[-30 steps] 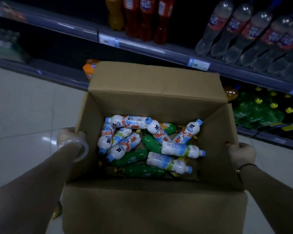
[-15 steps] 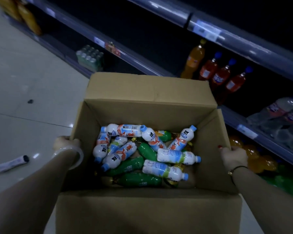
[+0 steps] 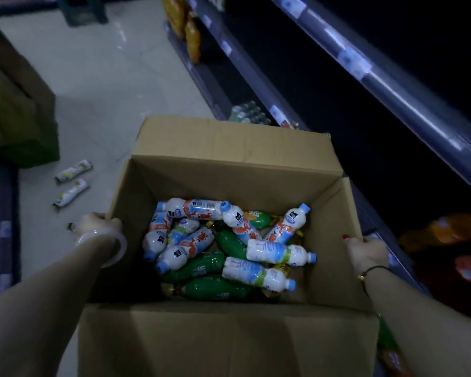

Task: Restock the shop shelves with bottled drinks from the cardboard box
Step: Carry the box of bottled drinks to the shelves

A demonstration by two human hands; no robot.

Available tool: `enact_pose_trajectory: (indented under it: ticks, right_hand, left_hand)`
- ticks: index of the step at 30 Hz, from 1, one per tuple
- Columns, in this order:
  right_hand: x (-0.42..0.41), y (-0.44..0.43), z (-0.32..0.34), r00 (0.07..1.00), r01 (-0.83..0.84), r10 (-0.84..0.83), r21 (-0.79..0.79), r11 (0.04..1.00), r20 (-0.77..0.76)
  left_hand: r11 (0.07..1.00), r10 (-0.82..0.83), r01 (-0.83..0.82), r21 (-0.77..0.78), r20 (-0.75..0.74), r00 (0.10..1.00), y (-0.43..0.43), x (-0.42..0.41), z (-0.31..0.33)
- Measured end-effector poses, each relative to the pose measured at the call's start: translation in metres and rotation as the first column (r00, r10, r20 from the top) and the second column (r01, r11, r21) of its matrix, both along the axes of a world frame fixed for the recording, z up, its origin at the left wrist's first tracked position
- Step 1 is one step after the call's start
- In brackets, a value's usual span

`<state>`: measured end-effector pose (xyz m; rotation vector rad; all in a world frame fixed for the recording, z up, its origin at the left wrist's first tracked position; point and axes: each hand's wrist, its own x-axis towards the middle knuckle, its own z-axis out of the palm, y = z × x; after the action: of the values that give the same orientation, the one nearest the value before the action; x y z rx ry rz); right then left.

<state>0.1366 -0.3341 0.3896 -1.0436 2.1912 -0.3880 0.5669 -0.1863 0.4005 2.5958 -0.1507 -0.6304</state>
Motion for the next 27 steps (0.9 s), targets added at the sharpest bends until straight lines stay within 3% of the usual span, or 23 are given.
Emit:
enact_pose_trajectory:
  ticks: [4, 15, 27]
  right_hand:
    - [0.070, -0.076, 0.008, 0.994, -0.106, 0.106, -0.004, 0.994, -0.002]
    - [0.260, -0.268, 0.019, 0.987, -0.157, 0.158, -0.038, 0.987, 0.030]
    - [0.463, -0.471, 0.027, 0.944, -0.326, 0.329, -0.077, 0.942, 0.030]
  left_hand:
    - [0.995, 0.104, -0.104, -0.001, -0.003, 0.995, -0.037, 0.057, -0.002]
    - [0.966, 0.250, -0.253, -0.049, -0.064, 0.966, -0.170, 0.206, 0.020]
    - [0.891, 0.448, -0.451, -0.056, -0.051, 0.893, -0.316, 0.359, 0.007]
